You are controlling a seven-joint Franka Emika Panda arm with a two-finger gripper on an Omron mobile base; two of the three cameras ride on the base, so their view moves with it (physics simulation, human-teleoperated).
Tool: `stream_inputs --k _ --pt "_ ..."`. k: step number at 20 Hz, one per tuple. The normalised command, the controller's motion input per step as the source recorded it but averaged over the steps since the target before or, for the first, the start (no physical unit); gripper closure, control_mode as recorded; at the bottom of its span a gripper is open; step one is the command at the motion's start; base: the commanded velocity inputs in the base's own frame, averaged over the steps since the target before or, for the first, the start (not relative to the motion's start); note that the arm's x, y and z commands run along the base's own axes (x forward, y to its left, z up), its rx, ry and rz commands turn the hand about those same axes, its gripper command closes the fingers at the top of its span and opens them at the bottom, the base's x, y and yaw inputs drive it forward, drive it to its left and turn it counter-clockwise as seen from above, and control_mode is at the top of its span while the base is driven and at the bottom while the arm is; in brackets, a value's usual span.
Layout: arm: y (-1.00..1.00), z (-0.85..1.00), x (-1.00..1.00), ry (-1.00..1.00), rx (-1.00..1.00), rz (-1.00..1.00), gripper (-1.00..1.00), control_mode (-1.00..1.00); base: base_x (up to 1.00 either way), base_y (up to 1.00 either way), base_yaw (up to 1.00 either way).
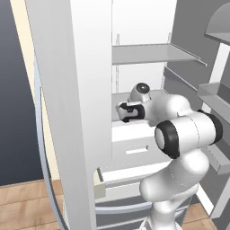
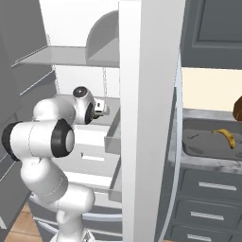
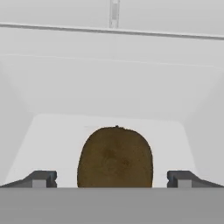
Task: Pick the banana and kiwi from the fridge and place them inside the tupperware on the counter.
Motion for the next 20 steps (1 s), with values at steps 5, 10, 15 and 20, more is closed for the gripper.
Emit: stream_inputs --k 5,10,15,20 --pt "0.0 -0.27 0.38 0.03 0.0 0.0 -1.0 -1.0 0.0 0.0 0.0" --pt "0.0 -0.45 0.17 0.09 0.0 -0.01 1.0 -1.0 0.0 0.0 0.0" --pt "0.01 -0.9 -0.22 0.13 0.0 -0.06 1.0 -1.0 0.0 0.0 0.0" --pt "0.0 -0.88 -0.71 -0.05 -0.02 -0.07 1.0 -1.0 0.0 0.0 0.0"
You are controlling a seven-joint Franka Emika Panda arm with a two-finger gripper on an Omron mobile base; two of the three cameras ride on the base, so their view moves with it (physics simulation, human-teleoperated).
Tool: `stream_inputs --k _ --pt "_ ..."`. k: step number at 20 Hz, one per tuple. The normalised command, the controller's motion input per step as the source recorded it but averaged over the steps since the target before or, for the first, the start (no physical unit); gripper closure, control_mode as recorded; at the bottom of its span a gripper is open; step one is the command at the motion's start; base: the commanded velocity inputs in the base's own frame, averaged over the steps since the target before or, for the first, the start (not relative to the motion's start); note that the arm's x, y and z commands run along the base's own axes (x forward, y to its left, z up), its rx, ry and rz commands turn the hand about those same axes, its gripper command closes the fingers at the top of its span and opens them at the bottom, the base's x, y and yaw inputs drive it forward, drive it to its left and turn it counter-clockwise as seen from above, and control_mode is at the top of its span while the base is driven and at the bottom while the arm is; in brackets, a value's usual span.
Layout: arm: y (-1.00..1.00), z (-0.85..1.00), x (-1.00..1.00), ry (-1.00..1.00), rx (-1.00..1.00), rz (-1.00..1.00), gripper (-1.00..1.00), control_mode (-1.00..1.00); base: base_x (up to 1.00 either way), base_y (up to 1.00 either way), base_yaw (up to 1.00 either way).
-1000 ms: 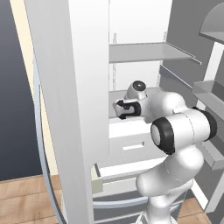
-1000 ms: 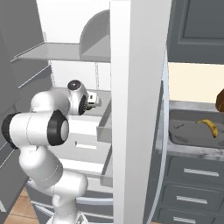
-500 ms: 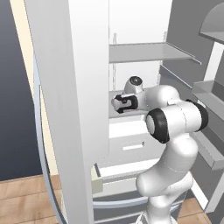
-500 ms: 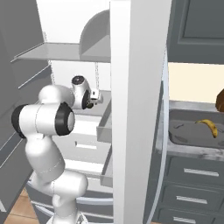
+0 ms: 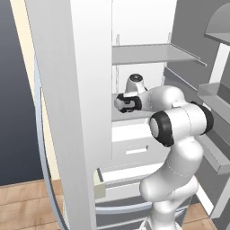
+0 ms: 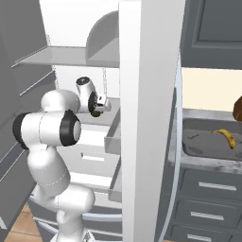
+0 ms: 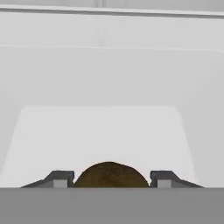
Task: Pick the banana and kiwi from the fridge and place them inside the tupperware on the counter.
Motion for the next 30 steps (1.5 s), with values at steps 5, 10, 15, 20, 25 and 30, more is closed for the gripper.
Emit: stream_inputs --k 5,10,15,20,25,30 --pt "-0.08 -0.17 -1.0 -0.22 0.0 -0.01 1.0 -1.0 0.0 0.0 0.0" --pt "-0.29 0.68 -1.0 -0.01 0.01 0.0 1.0 -1.0 0.0 0.0 0.0" --pt "-0.18 1.0 -1.0 0.07 0.01 0.0 1.0 -1.0 0.0 0.0 0.0" --pt "0.02 0.76 -1.0 0.05 0.0 0.06 1.0 -1.0 0.0 0.0 0.0" --pt "0.02 0.37 -0.99 0.0 -0.02 0.1 1.0 -1.0 0.0 0.0 0.0" --pt "0.0 0.02 -1.0 0.0 -0.01 0.12 1.0 -1.0 0.0 0.0 0.0"
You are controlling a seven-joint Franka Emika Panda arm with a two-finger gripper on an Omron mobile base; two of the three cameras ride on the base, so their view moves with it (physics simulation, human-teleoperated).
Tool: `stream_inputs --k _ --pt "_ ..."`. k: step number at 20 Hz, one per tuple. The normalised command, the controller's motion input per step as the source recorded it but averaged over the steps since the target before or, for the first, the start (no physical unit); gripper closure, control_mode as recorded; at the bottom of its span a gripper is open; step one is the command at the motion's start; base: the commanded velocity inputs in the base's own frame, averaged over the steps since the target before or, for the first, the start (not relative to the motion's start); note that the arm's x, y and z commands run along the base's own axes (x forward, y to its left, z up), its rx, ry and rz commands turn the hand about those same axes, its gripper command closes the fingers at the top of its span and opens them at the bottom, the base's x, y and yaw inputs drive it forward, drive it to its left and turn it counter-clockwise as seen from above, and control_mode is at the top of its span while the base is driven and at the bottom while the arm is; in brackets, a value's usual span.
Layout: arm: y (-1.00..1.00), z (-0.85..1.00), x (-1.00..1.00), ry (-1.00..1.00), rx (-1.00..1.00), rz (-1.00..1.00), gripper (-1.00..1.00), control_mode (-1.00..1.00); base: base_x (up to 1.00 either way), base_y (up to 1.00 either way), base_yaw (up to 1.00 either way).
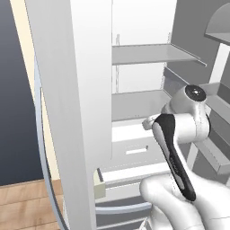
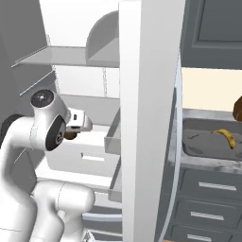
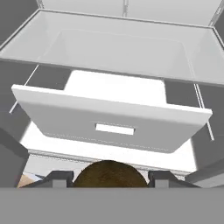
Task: Pick the banana and kiwi from the fridge and place them inside the tupperware on the counter.
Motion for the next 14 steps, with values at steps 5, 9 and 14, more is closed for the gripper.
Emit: stream_inputs --k 5,9,14 --pt "0.01 0.0 -0.2 0.0 0.0 0.01 1.0 1.0 -0.8 -0.01 0.0" --pt "0.0 0.0 0.0 0.0 0.0 0.0 1.0 1.0 -1.0 -0.31 -0.07" --pt "0.0 0.0 0.0 0.0 0.0 0.0 1.0 1.0 -0.63 -0.86 -0.14"
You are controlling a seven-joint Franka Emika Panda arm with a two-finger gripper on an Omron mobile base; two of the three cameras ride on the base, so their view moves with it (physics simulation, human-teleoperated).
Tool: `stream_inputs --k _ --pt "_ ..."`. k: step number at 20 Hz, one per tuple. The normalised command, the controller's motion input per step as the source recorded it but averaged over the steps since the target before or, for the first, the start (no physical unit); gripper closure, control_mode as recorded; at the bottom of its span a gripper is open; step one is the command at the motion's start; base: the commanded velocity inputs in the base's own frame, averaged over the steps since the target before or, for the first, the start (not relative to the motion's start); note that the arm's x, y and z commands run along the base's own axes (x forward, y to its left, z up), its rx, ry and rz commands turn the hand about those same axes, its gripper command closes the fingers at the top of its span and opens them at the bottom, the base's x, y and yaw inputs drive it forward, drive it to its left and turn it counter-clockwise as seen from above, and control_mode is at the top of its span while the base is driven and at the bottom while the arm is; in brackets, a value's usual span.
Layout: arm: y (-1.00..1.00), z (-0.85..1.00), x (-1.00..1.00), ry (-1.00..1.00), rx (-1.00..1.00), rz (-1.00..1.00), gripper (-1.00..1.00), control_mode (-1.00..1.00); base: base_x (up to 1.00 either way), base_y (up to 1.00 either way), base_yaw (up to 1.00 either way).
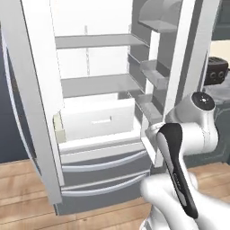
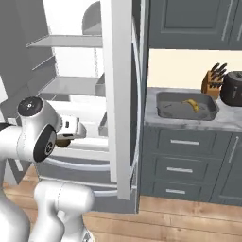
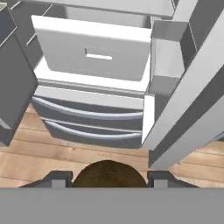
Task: Pick the banana and kiwi from the fridge and place them inside the tupperware on the counter.
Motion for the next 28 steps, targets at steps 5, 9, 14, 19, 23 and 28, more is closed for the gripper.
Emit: stream_inputs --k 5,9,14,19,23,28 --pt "0.0 0.0 0.0 0.0 0.0 0.0 1.0 1.0 -0.04 -1.0 -0.19" --pt "0.0 0.0 0.0 0.0 0.0 0.0 1.0 1.0 0.15 -1.0 -0.1" --pt "0.0 0.0 0.0 0.0 0.0 0.0 1.0 1.0 0.27 -1.0 -0.05" --pt "0.0 0.0 0.0 0.0 0.0 0.0 1.0 1.0 0.74 -0.61 0.0" --pt "0.0 0.0 0.0 0.0 0.0 0.0 1.0 1.0 1.0 0.18 0.0" --pt "0.0 0.0 0.0 0.0 0.0 0.0 1.0 1.0 1.0 0.27 0.0"
